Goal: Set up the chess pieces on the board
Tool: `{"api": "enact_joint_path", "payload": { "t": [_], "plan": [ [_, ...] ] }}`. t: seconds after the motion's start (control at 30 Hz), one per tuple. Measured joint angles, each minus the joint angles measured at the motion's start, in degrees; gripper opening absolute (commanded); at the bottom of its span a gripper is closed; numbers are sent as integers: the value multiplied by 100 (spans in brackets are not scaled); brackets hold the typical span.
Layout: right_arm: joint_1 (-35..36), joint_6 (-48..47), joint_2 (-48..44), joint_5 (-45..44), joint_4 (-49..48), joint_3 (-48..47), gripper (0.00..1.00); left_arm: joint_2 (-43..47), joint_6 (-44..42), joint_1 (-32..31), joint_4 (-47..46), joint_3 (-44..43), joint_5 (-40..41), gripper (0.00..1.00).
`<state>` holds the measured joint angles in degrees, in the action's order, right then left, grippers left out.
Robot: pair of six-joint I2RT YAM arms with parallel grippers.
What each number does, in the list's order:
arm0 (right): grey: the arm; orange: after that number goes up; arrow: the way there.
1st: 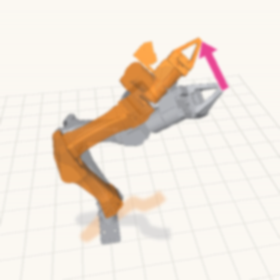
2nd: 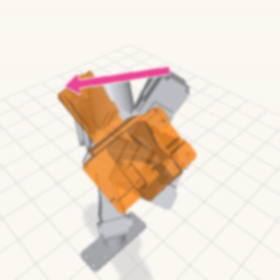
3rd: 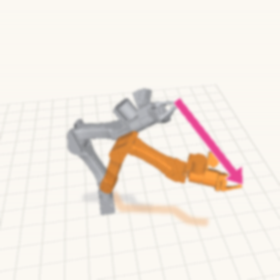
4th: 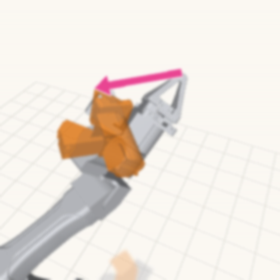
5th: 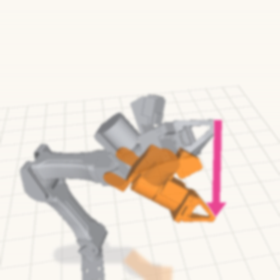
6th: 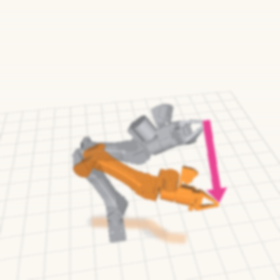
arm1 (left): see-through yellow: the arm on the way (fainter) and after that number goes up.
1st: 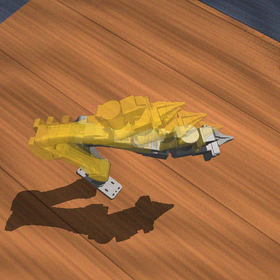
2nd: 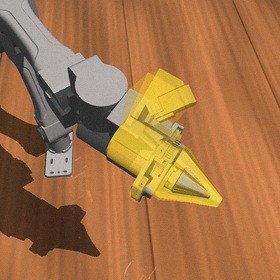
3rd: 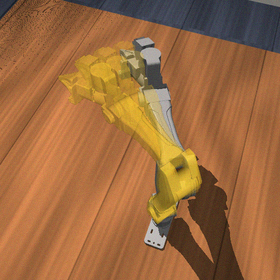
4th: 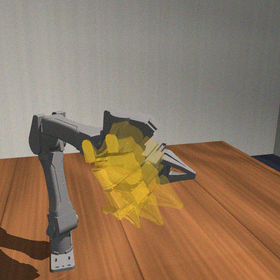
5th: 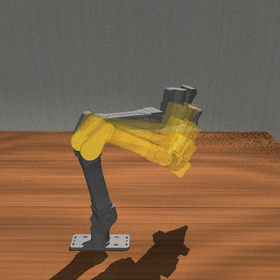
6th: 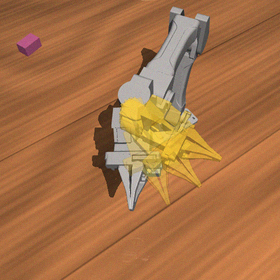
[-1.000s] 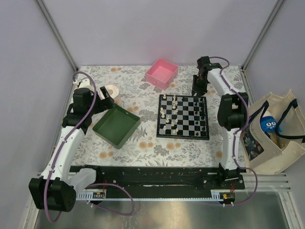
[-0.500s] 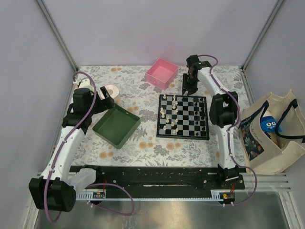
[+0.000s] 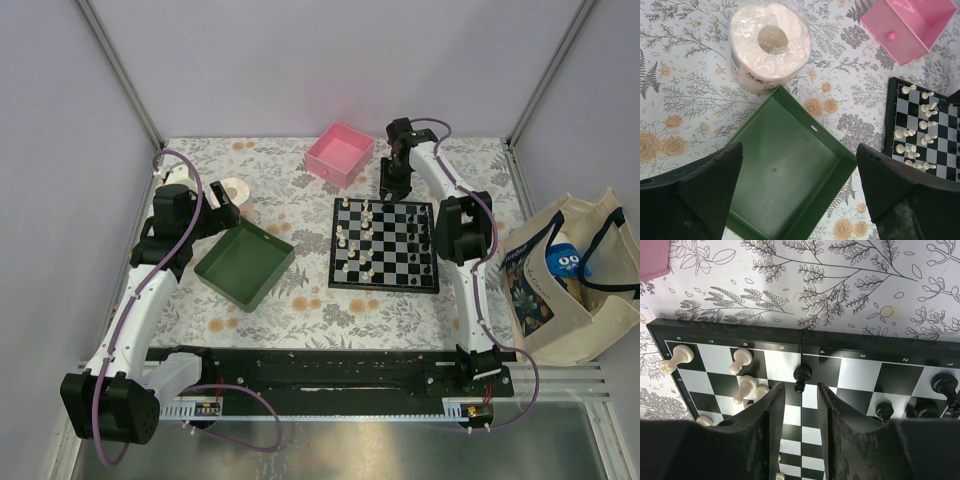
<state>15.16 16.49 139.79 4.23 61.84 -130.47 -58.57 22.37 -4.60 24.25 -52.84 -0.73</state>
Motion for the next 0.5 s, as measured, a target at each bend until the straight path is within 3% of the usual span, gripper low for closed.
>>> {"api": "enact_joint_path", "payload": {
  "t": [0.5],
  "plan": [
    [26, 0, 164, -4, 92, -17, 34, 2, 9, 0, 0, 0, 0, 99]
  ]
}}
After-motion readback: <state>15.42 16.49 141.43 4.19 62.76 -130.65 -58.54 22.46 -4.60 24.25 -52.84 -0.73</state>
